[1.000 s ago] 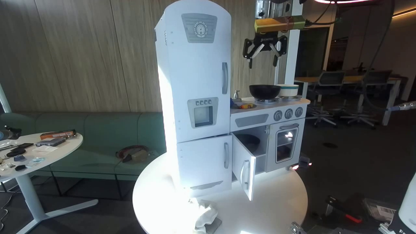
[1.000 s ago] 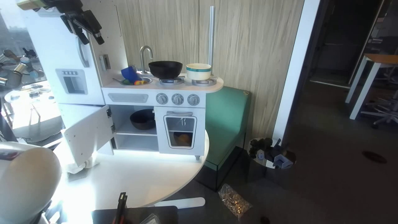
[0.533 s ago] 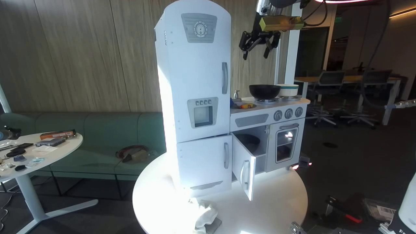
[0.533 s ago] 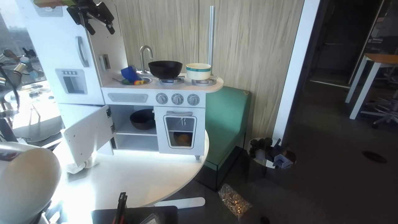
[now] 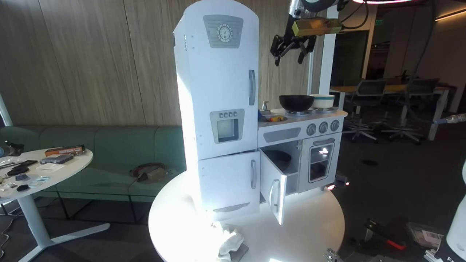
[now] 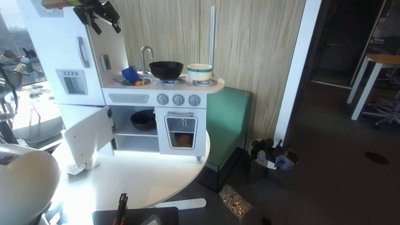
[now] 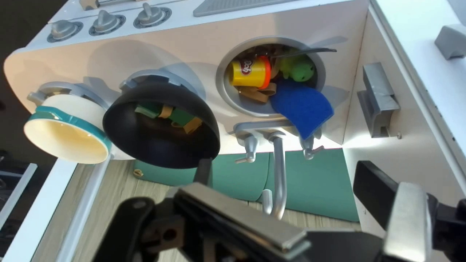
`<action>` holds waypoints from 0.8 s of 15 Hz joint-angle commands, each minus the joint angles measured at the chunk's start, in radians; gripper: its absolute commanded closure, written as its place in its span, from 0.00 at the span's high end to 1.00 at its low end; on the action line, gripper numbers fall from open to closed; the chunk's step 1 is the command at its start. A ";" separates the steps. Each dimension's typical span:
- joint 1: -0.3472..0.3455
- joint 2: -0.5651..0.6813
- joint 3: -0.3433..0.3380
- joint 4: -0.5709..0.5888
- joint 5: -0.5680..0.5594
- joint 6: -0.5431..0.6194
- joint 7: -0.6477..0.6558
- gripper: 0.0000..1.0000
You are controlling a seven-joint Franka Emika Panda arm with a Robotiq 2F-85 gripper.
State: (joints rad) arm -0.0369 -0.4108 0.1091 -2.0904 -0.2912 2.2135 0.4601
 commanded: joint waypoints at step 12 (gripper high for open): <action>0.203 -0.024 -0.146 -0.077 0.474 0.438 -0.459 1.00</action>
State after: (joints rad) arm 0.0581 -0.3897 0.0260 -2.1472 0.0235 2.6407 0.1598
